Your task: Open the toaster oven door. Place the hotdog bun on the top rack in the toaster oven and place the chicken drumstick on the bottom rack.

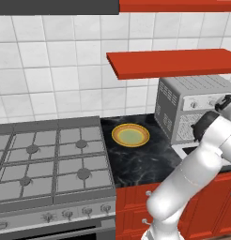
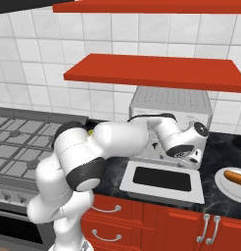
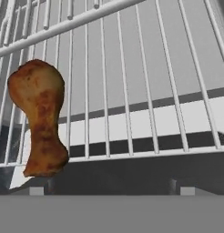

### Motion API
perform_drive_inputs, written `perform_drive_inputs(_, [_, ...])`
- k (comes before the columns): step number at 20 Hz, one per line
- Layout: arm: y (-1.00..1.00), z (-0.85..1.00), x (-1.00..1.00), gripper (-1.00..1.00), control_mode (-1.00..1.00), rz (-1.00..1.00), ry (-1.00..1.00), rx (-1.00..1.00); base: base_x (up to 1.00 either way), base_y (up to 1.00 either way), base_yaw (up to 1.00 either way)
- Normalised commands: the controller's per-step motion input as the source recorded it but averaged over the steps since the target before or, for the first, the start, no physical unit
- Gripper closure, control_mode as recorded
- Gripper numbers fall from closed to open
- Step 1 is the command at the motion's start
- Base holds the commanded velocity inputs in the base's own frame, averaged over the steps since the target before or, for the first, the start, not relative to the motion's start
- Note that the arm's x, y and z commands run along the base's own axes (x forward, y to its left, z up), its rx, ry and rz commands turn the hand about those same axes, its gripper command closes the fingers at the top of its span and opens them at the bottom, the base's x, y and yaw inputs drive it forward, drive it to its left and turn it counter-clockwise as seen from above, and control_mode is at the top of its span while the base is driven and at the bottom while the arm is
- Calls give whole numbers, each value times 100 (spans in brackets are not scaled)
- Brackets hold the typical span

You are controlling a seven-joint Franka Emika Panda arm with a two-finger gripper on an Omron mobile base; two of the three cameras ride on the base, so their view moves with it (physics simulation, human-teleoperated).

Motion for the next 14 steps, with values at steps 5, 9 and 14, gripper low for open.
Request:
perform_drive_inputs(5, [-22, 0, 0, -100, -100, 0, 0, 1, 0, 0, 0])
perform_drive_inputs(9, [-21, 0, 0, -100, -100, 0, 0, 0, 0, 0, 0])
perform_drive_inputs(14, [1, 8, -33, -100, -100, 0, 0, 0, 0, 0, 0])
